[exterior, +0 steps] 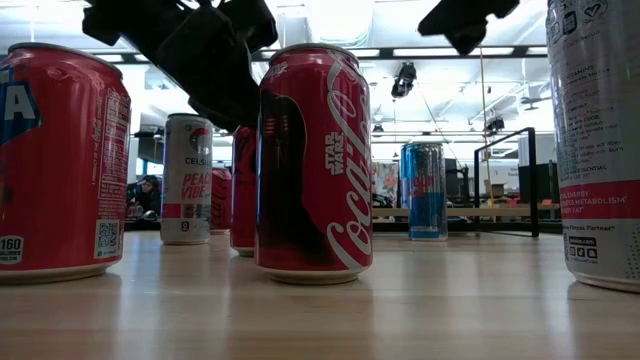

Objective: Place canned beverage on shelf
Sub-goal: Put the red and black soda can on the shelf

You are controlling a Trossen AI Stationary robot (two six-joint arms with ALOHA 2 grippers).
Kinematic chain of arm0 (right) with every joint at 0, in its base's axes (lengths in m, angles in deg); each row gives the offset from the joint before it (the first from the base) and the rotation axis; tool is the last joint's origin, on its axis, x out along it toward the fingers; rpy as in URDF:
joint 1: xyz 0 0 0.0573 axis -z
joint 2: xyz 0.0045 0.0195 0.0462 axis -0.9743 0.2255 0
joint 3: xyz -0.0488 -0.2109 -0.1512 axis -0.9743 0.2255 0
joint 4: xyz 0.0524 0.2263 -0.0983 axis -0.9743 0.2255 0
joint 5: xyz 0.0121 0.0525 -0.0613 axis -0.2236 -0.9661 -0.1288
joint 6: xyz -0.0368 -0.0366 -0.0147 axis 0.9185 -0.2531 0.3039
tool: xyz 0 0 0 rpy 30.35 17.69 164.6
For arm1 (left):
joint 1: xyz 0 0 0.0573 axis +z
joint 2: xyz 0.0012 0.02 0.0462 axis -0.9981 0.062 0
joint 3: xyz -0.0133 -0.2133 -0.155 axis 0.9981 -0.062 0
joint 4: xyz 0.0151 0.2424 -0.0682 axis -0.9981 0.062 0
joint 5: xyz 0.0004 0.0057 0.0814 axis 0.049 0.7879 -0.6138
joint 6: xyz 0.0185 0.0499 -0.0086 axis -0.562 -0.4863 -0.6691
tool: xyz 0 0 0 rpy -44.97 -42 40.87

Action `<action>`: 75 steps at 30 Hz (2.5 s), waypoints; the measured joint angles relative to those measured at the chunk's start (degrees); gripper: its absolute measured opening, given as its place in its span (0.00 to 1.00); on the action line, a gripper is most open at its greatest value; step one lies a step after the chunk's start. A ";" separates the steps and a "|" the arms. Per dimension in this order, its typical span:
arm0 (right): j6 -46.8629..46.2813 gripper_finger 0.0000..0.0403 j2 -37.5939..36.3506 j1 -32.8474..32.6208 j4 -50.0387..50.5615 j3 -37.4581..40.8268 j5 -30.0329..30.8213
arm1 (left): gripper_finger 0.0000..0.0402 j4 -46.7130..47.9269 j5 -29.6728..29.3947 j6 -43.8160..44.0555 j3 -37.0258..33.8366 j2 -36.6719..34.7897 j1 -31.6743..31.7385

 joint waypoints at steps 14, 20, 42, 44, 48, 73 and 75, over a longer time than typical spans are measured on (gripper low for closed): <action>1.42 0.02 3.40 0.04 -2.54 -0.02 0.00 | 0.75 0.03 0.00 0.00 0.02 0.00 0.00; 1.57 0.02 3.39 0.04 -2.74 -0.02 0.00 | 0.74 0.04 0.00 -0.17 0.02 0.00 0.00; 1.58 0.02 3.38 0.04 -2.58 -0.02 -0.01 | 0.71 0.81 0.11 -1.09 0.04 -2.45 -0.02; 1.58 0.02 3.37 0.04 -2.58 -0.02 0.00 | 0.71 0.77 0.09 -1.09 0.04 -2.64 -0.02; 1.58 0.02 3.37 0.04 -2.58 -0.02 0.00 | 0.71 0.77 0.09 -1.09 0.07 -2.64 -0.02; 2.14 0.02 3.86 0.10 -3.27 -0.04 0.02 | 0.71 0.21 -0.13 -4.78 0.75 -11.75 -0.02; 2.73 0.02 4.71 0.13 -3.73 -0.04 0.02 | 0.71 0.37 -0.11 -6.52 2.17 -12.22 0.00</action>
